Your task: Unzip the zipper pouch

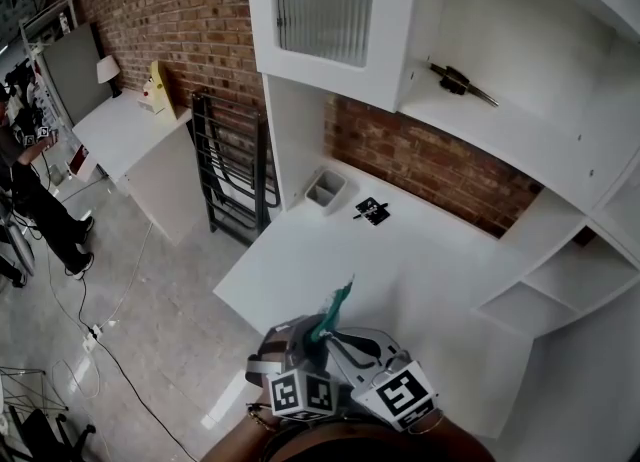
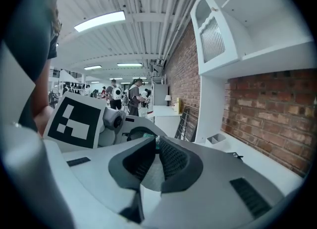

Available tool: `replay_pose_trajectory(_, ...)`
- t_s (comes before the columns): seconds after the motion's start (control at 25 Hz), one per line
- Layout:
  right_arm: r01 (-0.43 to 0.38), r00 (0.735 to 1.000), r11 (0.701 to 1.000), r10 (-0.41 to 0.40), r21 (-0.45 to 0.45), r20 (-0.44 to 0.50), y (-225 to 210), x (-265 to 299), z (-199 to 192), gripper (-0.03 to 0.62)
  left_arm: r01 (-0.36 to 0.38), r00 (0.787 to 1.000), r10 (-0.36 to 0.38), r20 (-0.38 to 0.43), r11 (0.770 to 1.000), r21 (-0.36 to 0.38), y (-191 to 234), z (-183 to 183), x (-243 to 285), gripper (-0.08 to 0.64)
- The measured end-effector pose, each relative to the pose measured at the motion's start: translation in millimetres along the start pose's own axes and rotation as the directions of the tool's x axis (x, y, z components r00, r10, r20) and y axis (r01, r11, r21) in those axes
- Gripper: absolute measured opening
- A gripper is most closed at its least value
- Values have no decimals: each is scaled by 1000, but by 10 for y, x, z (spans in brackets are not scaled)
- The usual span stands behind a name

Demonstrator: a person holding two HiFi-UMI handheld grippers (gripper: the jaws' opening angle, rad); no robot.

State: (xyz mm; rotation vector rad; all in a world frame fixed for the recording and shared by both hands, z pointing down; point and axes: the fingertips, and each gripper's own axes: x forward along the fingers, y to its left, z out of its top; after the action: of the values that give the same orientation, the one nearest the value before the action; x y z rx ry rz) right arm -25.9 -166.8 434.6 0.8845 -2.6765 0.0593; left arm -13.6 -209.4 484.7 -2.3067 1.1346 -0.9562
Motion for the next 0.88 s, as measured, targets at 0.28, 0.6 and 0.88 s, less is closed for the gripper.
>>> replay_pose_trajectory(0.28,-41,999,994,39,100,23,6,-25,-8,8,7,1000,-7,15,1000,20,-35,30,-1,9)
replay_pose_trajectory(0.6,-27,1000,999,26,42,12,23,-62,10,6,57,997,-57,56,998,9,-88,77,-42,6)
replay_pose_trajectory(0.88,27,1000,998,-27,53,-10,-14,-92,-17,8,59,997,-61,49,998,30,-135,84,-35,6)
